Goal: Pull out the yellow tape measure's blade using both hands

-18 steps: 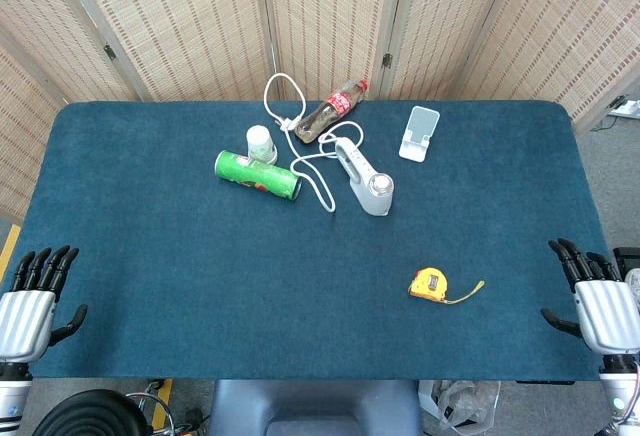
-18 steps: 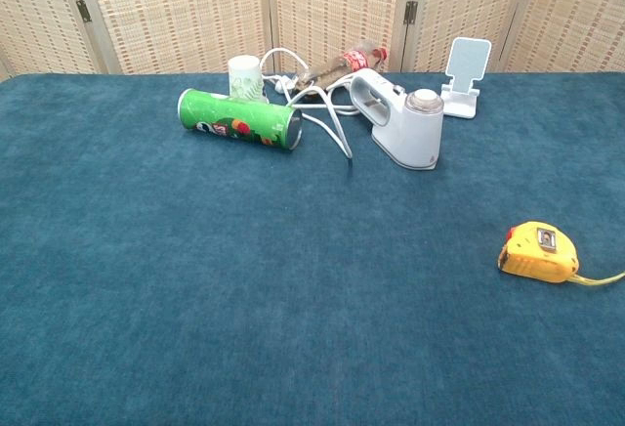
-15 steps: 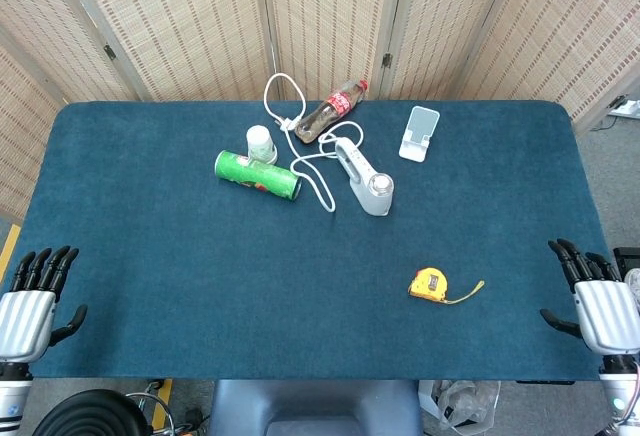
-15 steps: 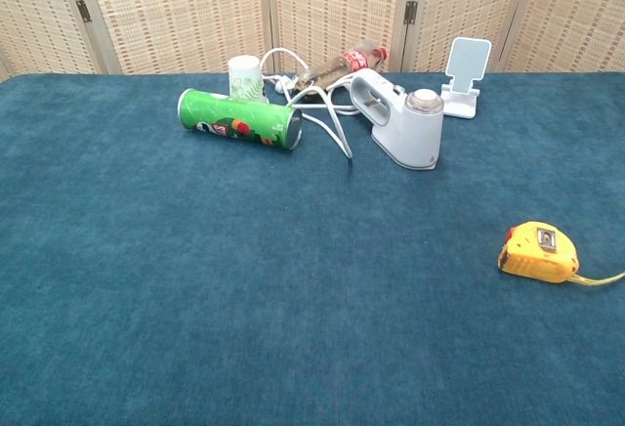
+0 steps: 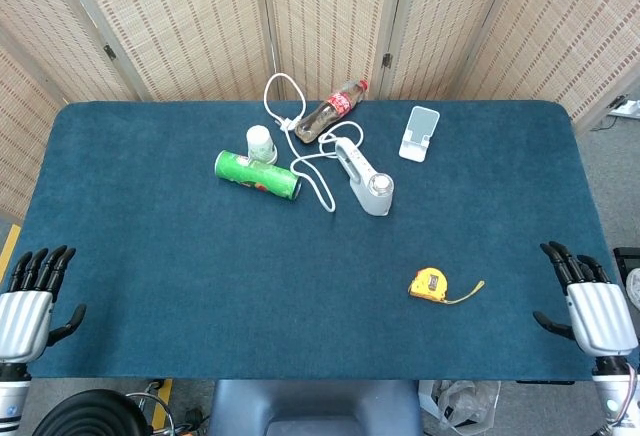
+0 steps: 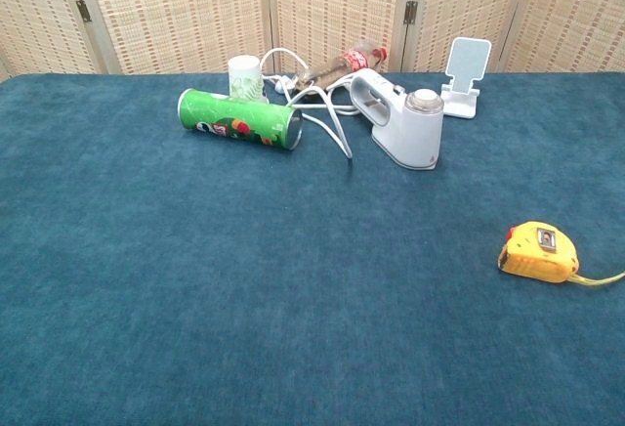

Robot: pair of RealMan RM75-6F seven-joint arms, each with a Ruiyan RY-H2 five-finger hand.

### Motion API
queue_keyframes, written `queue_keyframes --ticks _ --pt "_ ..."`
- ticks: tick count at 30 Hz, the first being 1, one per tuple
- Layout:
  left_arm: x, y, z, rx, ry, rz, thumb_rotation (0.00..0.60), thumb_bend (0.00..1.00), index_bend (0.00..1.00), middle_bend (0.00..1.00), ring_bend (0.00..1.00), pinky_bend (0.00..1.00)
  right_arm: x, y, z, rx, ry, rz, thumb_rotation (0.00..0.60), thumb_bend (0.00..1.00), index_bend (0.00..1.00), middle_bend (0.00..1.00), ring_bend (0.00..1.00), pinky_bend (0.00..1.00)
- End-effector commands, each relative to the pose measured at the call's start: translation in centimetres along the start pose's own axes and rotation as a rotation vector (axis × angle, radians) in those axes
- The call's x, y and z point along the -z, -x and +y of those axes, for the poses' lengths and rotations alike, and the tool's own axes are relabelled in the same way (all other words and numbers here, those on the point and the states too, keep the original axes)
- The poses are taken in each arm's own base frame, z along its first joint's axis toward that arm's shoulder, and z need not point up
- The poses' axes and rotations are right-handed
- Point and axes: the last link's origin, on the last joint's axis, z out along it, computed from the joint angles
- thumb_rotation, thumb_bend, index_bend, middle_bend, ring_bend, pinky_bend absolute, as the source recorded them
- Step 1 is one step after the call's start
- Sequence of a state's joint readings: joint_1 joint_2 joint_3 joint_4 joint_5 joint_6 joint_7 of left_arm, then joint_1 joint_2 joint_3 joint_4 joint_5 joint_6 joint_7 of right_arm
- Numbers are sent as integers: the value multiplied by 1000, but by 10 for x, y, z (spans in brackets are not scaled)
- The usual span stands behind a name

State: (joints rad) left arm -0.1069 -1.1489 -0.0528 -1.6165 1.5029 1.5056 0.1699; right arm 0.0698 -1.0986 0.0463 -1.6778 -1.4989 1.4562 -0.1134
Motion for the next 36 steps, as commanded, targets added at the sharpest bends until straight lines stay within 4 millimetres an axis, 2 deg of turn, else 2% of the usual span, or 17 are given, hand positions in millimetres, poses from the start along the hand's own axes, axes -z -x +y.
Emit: queue_keyframes --ticks 1,6,10,22,29,36 --pt "1 0 -1 2 -3 0 600 365 0 100 41 0 -5 7 -8 4 -13 -29 600 155 95 144 287 163" --pt "2 0 0 16 5 -5 600 365 5 100 41 0 -18 21 -28 1 -58 -79 600 156 13 134 222 163" --pt "3 -1 0 19 7 -5 600 365 7 99 41 0 -32 32 -48 -2 -105 -125 600 156 0 80 151 163" --pt "6 -1 -5 39 -12 -15 600 365 17 94 41 0 -77 79 -91 13 -202 -259 600 156 0 52 133 163" --pt "6 0 -7 38 -19 -26 600 364 17 91 42 0 -92 97 -104 44 -217 -281 600 155 0 51 134 163" --pt "5 2 -6 37 -18 -29 600 365 17 87 42 0 -105 108 -106 68 -201 -297 600 156 0 51 134 163"
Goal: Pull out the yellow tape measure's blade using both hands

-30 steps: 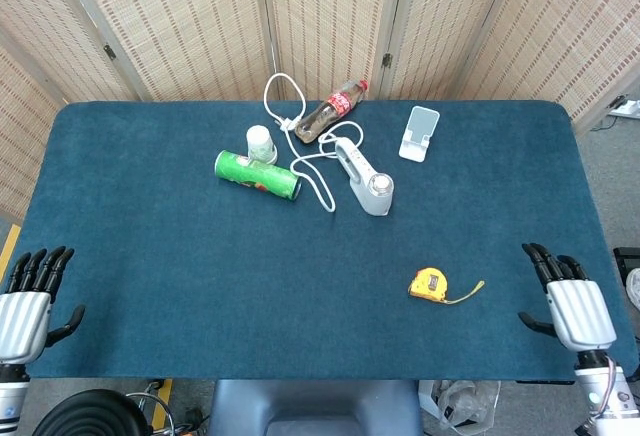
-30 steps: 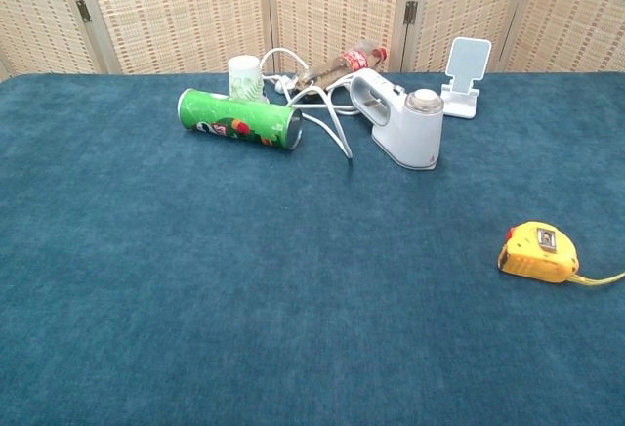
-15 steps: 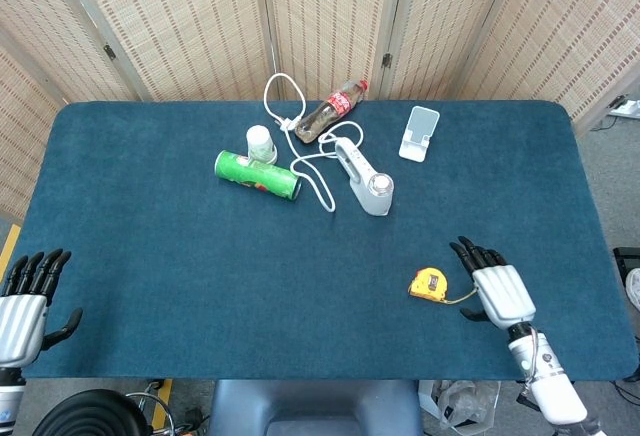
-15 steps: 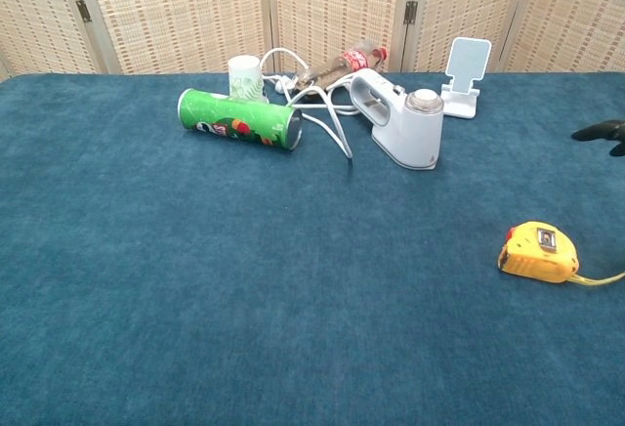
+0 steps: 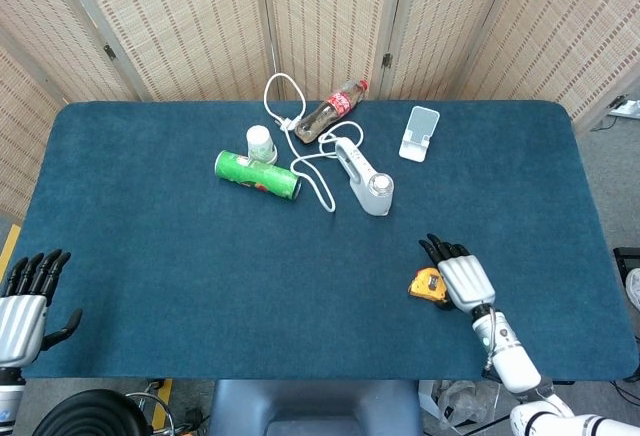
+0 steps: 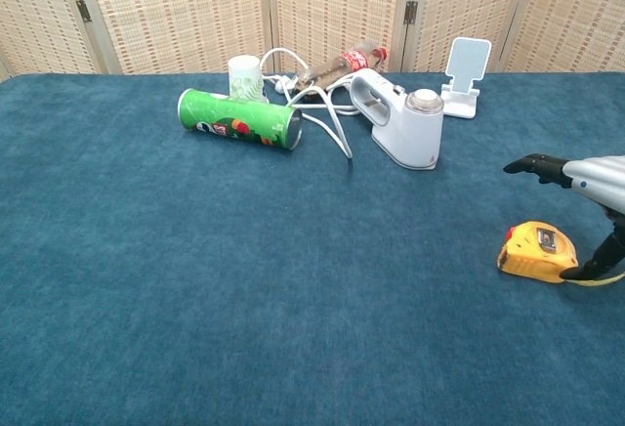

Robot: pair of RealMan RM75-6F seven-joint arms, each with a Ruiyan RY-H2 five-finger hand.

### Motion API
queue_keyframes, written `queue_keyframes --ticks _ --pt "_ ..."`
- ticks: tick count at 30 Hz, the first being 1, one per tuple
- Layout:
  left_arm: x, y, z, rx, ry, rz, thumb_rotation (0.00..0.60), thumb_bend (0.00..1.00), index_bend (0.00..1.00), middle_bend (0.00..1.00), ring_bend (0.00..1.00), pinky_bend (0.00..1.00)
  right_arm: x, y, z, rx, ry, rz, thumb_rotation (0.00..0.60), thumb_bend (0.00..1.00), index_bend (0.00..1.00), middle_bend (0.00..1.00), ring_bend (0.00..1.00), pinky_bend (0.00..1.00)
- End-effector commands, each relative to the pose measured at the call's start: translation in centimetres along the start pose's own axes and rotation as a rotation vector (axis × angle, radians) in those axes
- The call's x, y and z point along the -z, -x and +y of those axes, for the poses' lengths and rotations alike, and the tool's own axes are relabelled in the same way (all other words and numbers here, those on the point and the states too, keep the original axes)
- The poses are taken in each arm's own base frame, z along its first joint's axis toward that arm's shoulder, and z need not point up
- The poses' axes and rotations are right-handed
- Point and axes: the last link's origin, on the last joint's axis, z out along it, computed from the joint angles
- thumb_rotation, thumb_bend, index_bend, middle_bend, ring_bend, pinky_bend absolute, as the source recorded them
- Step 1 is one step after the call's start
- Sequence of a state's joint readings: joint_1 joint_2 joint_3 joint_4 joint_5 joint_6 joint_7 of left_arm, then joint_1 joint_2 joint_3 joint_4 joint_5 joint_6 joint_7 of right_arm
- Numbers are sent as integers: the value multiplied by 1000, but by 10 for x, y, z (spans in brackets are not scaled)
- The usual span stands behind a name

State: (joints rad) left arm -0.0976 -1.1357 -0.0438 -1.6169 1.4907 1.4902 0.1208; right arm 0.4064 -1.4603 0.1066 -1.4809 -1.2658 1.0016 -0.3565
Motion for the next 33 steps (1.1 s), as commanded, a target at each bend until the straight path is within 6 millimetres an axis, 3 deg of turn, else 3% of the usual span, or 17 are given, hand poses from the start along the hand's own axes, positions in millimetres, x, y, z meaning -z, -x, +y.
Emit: queue_keyframes --ticks 1,7,13,33 --pt "0 0 0 1 -1 1 600 365 17 87 42 0 -6 0 2 8 13 3 600 155 0 51 134 163" --pt "0 0 0 -2 -6 -2 600 365 17 83 42 0 -11 -3 9 27 37 10 600 156 0 92 159 163" --pt "0 1 1 -2 -4 -6 600 365 17 80 42 0 -15 -1 5 41 -4 -27 600 156 98 205 218 163" --pt "4 3 -4 14 -32 -19 600 365 17 73 42 0 -24 4 -7 94 -75 -50 600 155 290 314 287 163"
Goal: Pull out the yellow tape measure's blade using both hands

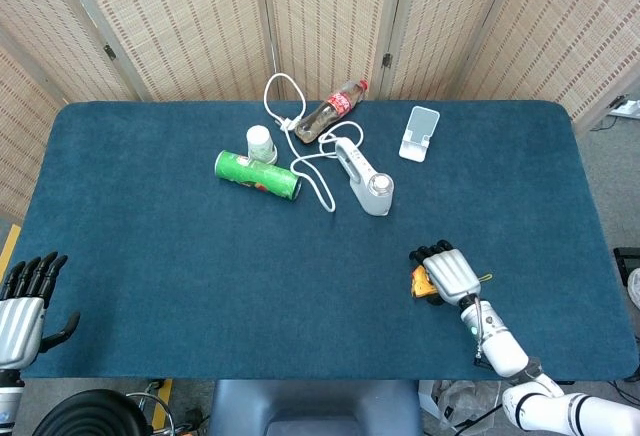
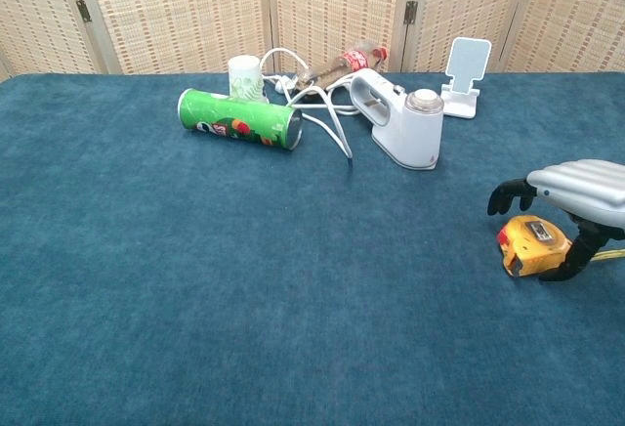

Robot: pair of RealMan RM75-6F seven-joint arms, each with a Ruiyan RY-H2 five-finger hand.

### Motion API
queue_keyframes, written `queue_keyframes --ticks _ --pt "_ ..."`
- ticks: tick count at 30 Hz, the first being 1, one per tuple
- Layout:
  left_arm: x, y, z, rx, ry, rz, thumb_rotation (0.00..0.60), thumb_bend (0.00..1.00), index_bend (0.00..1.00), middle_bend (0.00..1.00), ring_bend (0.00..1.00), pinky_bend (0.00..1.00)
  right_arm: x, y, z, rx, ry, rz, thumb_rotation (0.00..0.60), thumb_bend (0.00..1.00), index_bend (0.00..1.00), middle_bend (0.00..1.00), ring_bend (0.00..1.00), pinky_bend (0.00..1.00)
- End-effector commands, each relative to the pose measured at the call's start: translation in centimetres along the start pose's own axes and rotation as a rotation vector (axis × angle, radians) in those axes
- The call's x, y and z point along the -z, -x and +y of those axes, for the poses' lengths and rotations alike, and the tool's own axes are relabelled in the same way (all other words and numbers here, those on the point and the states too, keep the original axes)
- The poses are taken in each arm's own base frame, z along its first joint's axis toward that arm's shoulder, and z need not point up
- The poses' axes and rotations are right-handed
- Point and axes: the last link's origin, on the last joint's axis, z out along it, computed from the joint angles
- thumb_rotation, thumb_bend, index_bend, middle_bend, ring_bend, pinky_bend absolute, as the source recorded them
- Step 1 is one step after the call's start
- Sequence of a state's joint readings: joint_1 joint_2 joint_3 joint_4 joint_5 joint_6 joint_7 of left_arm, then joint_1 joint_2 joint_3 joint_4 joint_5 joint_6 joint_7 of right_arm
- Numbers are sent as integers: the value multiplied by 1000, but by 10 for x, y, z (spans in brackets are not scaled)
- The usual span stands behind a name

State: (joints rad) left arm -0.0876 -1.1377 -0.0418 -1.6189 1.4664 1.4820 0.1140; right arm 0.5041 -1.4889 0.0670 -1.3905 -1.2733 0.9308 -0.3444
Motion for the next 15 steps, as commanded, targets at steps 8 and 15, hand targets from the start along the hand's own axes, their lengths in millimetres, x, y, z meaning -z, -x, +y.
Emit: queue_keyframes --ticks 8,15 --pt "1 1 -1 13 -8 -11 600 365 17 68 42 0 1 1 0 10 -1 -6 600 156 316 333 303 163" --pt "3 -1 -1 21 -7 -11 600 365 17 65 42 0 3 -3 5 61 -18 3 600 155 316 333 303 163"
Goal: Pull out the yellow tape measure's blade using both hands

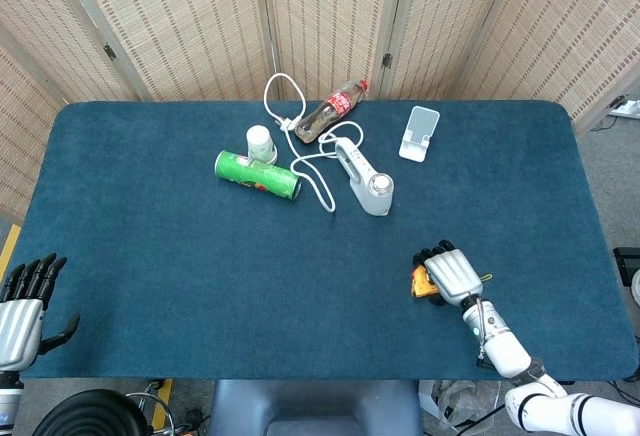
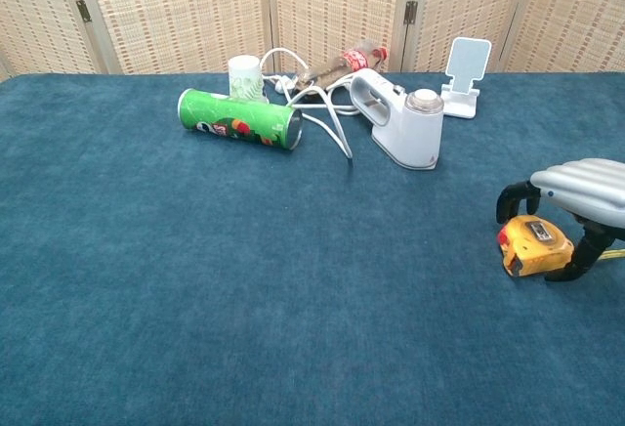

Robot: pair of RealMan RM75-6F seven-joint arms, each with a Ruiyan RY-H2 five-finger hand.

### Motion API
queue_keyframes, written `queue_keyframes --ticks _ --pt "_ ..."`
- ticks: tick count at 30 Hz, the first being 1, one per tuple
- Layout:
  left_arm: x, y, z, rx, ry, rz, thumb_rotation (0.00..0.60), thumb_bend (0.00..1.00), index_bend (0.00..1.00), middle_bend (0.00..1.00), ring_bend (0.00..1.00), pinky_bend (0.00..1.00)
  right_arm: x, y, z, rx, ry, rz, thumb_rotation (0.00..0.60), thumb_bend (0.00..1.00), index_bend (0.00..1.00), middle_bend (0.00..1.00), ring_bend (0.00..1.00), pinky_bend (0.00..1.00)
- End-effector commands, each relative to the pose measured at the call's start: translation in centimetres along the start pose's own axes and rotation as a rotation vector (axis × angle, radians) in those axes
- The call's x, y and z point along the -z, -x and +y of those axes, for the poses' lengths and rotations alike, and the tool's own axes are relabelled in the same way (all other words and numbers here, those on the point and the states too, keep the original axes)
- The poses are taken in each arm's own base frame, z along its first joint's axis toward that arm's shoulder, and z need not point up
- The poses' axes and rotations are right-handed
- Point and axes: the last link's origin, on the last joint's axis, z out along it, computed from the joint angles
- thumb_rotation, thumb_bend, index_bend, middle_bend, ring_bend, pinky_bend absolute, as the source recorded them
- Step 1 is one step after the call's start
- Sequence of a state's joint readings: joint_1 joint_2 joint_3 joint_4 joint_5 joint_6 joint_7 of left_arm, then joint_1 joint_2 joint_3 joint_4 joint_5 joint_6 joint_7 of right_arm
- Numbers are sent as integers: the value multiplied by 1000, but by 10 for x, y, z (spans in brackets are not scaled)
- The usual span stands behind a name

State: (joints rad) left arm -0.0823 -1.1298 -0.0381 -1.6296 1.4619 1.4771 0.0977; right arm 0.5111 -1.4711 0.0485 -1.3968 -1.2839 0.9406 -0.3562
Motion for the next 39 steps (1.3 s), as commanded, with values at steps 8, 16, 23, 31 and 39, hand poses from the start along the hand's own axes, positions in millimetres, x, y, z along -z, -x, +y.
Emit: queue_keyframes --ticks 8,16,23,31,39 --pt "2 -1 2 8 3 -3 600 364 17 63 42 0 -5 -7 0 110 -48 10 600 156 316 333 305 163" --pt "4 -1 1 13 -8 -14 600 364 17 58 42 0 -8 -5 2 150 -67 -7 600 156 385 381 338 163" --pt "-2 -3 5 13 8 -10 600 365 17 56 42 0 -8 -10 4 146 -72 13 600 156 549 503 420 203" --pt "-33 -18 33 41 130 13 600 365 20 56 47 0 -15 -42 -21 66 -137 56 600 156 637 567 478 265" --pt "-77 -30 82 131 259 30 600 376 12 56 47 0 -27 -94 -73 -39 -214 120 600 157 647 574 510 278"
